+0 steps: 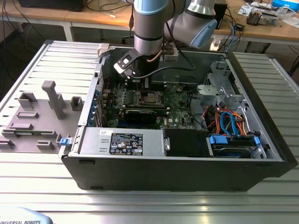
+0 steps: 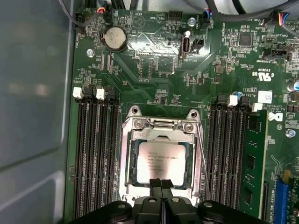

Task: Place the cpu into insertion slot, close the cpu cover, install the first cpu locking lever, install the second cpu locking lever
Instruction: 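Close the cpu cover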

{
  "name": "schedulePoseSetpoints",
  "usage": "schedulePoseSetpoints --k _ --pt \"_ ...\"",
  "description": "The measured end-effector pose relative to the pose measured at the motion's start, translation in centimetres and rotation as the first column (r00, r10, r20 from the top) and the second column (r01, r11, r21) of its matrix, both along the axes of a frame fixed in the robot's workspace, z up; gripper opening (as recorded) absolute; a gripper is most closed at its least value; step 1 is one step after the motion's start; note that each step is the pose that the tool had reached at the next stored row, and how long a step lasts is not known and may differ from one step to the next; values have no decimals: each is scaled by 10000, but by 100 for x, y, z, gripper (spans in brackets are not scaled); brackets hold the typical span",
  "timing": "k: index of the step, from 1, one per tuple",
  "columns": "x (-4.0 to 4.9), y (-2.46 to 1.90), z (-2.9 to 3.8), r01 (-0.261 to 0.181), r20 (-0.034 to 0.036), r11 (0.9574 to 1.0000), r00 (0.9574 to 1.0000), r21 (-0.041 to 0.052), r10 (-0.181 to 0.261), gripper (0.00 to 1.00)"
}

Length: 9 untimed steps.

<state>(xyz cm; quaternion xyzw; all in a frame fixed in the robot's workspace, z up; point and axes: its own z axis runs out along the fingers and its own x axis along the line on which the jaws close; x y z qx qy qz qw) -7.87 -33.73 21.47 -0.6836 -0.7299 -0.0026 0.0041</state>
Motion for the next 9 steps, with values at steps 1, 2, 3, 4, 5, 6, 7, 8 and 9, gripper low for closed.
schedulePoseSetpoints --k 1,2,3,4,5,6,7,8,9 --pt "-5 0 -25 0 0 10000 10000 -1 0 11" --pt "-10 0 -45 0 0 10000 10000 -1 0 11" --pt "-13 0 -59 0 0 10000 10000 -1 0 11" --pt "-13 0 -72 -1 -1 10000 10000 -16 1 11" --pt "-14 0 -79 0 0 10000 10000 -21 0 11" --pt "-14 0 -83 0 0 10000 10000 -23 0 11" --pt "-14 -1 -88 0 -2 10000 10000 -26 0 11" --pt "-15 -1 -92 0 -3 10000 10000 -28 0 11" --pt "-15 -1 -93 0 -4 10000 10000 -30 0 11"
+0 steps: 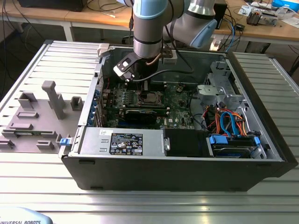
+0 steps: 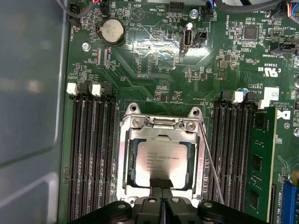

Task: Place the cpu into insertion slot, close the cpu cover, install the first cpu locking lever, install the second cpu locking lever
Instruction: 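Close the cpu cover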

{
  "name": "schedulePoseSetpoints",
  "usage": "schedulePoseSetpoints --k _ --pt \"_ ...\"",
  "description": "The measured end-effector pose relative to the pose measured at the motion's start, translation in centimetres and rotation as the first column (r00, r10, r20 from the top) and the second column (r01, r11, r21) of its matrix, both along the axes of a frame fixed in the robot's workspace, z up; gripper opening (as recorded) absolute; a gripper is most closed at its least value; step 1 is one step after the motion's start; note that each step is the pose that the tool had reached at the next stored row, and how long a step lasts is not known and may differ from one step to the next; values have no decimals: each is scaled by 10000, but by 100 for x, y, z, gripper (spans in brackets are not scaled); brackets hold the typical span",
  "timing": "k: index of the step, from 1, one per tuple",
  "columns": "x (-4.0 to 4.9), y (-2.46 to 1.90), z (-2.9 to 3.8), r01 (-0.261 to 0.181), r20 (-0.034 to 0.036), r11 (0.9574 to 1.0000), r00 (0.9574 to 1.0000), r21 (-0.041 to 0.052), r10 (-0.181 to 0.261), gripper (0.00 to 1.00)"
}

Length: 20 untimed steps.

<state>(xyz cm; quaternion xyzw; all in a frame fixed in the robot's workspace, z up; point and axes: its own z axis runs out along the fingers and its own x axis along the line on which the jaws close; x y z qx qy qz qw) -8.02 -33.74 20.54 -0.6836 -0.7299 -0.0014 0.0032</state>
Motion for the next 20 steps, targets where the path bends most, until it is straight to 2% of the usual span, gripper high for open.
schedulePoseSetpoints --k 5,9,17,20 --pt "2 3 10 1 11 10000 10000 14 -1 11" --pt "3 2 62 0 6 10000 10000 8 0 11" --pt "235 1 63 1 -37 10000 10000 5 -1 11" --pt "236 1 63 2 -38 10000 10000 5 -2 11"
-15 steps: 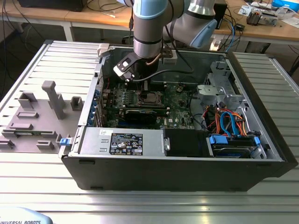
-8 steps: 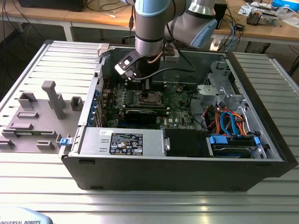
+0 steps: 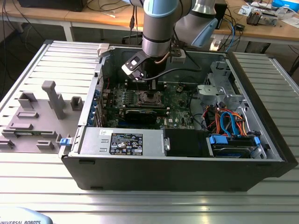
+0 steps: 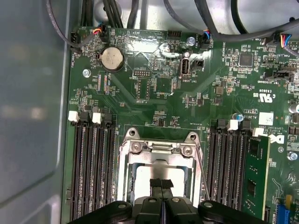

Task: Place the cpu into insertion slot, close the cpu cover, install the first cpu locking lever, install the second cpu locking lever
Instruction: 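Install the first cpu locking lever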

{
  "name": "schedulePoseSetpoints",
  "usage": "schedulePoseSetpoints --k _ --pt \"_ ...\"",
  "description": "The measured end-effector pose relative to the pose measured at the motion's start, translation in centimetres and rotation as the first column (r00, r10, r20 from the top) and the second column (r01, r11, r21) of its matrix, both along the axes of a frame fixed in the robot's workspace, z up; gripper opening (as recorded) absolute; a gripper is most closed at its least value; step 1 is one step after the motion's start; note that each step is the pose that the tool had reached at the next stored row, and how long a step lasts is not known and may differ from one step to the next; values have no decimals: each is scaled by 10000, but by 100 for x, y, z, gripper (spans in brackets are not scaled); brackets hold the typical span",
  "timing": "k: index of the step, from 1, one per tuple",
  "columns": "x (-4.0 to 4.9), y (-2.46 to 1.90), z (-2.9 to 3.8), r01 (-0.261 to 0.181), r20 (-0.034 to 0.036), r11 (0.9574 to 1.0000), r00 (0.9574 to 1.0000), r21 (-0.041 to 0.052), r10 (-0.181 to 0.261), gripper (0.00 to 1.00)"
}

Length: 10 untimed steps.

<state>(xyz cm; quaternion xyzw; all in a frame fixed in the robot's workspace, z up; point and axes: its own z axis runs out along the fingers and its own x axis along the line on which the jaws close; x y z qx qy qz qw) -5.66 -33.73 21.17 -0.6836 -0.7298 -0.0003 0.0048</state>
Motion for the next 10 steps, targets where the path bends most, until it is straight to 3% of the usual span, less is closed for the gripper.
schedulePoseSetpoints --k 10 --pt "8 0 0 -1 0 10000 10000 0 1 11"
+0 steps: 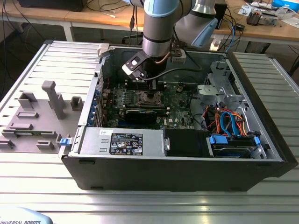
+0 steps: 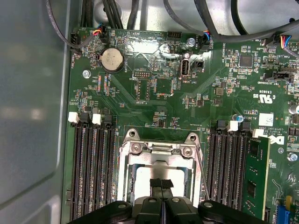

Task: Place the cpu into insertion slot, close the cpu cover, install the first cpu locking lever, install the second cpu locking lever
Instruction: 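Install the first cpu locking lever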

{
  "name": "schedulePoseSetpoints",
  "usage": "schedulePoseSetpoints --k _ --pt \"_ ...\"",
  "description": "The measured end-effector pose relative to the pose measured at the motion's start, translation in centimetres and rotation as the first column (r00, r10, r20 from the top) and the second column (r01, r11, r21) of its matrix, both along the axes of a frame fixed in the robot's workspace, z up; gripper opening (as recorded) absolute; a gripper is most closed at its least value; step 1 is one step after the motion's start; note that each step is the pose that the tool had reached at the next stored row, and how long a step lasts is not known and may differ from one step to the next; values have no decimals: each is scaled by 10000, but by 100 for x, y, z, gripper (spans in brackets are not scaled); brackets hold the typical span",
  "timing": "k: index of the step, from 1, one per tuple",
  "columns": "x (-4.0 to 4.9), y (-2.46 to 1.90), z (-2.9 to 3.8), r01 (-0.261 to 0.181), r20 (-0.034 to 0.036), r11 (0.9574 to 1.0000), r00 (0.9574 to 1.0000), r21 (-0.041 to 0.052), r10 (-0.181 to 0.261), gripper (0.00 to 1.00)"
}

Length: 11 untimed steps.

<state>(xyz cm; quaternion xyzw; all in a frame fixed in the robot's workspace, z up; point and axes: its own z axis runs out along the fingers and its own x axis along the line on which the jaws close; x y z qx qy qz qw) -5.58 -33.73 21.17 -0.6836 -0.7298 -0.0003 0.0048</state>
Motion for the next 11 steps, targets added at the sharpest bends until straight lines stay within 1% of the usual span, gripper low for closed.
schedulePoseSetpoints --k 8,11 --pt "2 0 0 0 1 10000 10000 0 0 11" --pt "2 0 20 0 1 10000 10000 0 0 11"
